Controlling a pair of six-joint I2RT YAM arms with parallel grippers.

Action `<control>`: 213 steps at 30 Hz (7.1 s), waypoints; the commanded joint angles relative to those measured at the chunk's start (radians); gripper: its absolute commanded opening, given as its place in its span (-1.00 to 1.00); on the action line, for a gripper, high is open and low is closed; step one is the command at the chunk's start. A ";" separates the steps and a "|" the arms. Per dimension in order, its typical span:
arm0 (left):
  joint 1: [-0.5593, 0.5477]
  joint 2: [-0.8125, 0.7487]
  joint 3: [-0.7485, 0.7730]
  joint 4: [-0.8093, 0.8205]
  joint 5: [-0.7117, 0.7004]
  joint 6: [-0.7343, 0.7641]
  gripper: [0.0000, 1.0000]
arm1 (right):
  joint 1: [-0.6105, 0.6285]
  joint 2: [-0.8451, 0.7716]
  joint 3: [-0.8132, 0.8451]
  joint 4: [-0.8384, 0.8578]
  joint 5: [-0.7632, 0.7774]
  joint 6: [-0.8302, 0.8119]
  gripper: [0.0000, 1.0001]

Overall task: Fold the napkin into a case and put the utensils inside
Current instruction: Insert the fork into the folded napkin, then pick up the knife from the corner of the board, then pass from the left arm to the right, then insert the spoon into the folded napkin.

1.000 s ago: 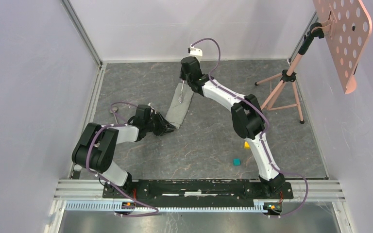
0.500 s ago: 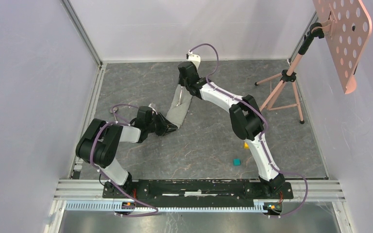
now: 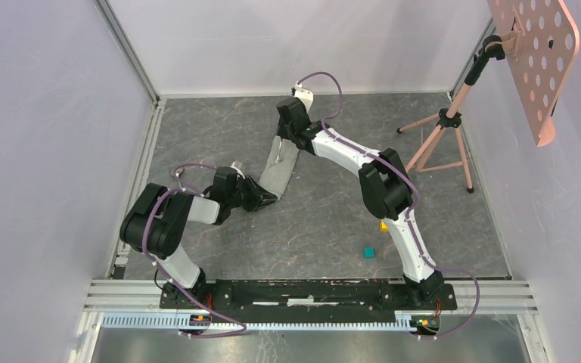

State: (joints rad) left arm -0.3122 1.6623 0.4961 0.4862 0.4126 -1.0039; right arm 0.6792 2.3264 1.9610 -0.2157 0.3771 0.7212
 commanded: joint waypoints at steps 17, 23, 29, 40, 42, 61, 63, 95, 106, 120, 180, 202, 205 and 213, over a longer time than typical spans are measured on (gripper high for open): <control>-0.013 0.056 -0.035 0.063 -0.061 -0.029 -0.46 | 0.029 -0.026 -0.074 0.028 -0.115 0.188 -0.48; -0.012 0.054 -0.037 0.066 -0.061 -0.027 -0.45 | 0.038 -0.031 -0.139 0.085 -0.114 0.200 -0.43; -0.013 0.051 -0.039 0.063 -0.061 -0.022 -0.46 | 0.036 0.024 -0.073 0.065 -0.108 0.149 -0.36; -0.013 0.062 -0.032 0.055 -0.065 -0.016 -0.45 | 0.038 0.051 -0.059 0.049 -0.091 0.056 -0.14; -0.012 0.053 -0.030 0.046 -0.067 -0.015 -0.46 | 0.039 0.056 -0.054 0.050 -0.089 0.055 -0.11; -0.008 -0.477 -0.070 -0.398 -0.124 0.075 0.07 | 0.070 -0.373 -0.308 0.137 -0.169 -0.377 0.37; 0.001 -0.595 -0.042 -0.561 -0.172 0.122 0.11 | 0.085 -0.479 -0.445 0.195 -0.204 -0.443 0.43; 0.558 0.141 0.708 -1.126 -0.584 0.685 0.05 | -0.019 -0.906 -1.090 0.606 -0.598 -0.537 0.50; 0.545 0.187 0.753 -1.173 -0.480 0.697 -0.83 | -0.053 -0.845 -1.059 0.559 -0.613 -0.533 0.52; 0.231 -0.357 0.389 -0.506 0.428 0.487 -0.95 | -0.127 -0.753 -1.094 0.902 -1.079 -0.040 0.68; -0.046 -0.153 0.016 -0.098 -0.033 0.039 -0.17 | -0.121 -0.067 -0.059 0.116 -0.176 -0.002 -0.99; -0.047 -0.037 -0.046 0.071 0.000 0.008 -0.17 | -0.110 0.060 0.065 0.143 -0.154 -0.019 -0.99; -0.046 -0.033 -0.054 0.079 -0.003 0.008 -0.18 | -0.112 0.073 0.079 0.147 -0.149 -0.026 -0.99; -0.047 0.016 -0.054 0.116 0.009 0.002 -0.20 | -0.103 0.053 0.044 0.132 -0.157 -0.016 -0.99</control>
State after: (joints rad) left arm -0.3595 1.6398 0.4522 0.5690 0.4206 -0.9649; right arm 0.5652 2.4042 1.9865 -0.1188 0.2085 0.7078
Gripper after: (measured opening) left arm 0.403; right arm 0.024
